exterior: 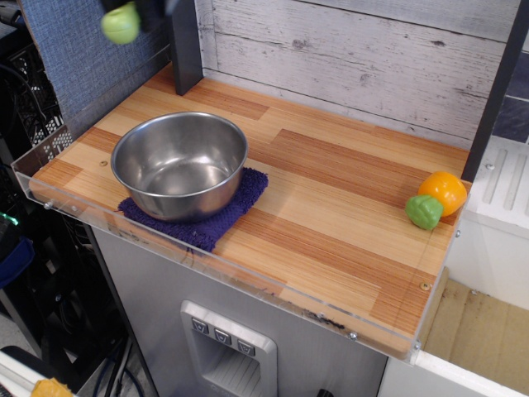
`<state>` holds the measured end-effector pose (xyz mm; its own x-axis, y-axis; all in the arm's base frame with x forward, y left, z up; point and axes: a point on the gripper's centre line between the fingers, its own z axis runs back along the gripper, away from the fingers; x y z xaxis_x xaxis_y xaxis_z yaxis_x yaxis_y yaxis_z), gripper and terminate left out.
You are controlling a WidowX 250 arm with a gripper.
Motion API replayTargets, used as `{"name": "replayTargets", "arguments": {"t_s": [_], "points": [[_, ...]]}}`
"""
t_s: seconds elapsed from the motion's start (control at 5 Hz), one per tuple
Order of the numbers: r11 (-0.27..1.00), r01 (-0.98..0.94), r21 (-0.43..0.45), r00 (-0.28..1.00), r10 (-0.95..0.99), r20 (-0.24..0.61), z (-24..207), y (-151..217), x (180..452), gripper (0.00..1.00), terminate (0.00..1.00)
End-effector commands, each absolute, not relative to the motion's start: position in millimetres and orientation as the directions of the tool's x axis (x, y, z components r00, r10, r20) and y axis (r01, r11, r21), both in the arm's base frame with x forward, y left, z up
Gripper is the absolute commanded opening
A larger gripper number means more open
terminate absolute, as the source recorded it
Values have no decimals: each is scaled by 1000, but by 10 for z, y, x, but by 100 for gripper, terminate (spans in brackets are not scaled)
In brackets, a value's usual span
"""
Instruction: Place the spatula to the right of the purple cloth.
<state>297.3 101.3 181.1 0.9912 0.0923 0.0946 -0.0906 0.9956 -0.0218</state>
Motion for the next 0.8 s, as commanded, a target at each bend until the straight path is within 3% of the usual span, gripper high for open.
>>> {"name": "replayTargets", "arguments": {"t_s": [0.0,0.2,0.6], "points": [[999,-15,38,997,12,82,1772,373,2680,0,0],[999,20,50,999,-21,24,1552,99,2598,0,0],[995,66,76,994,-58,-97,1072,39,2642,0,0]]}}
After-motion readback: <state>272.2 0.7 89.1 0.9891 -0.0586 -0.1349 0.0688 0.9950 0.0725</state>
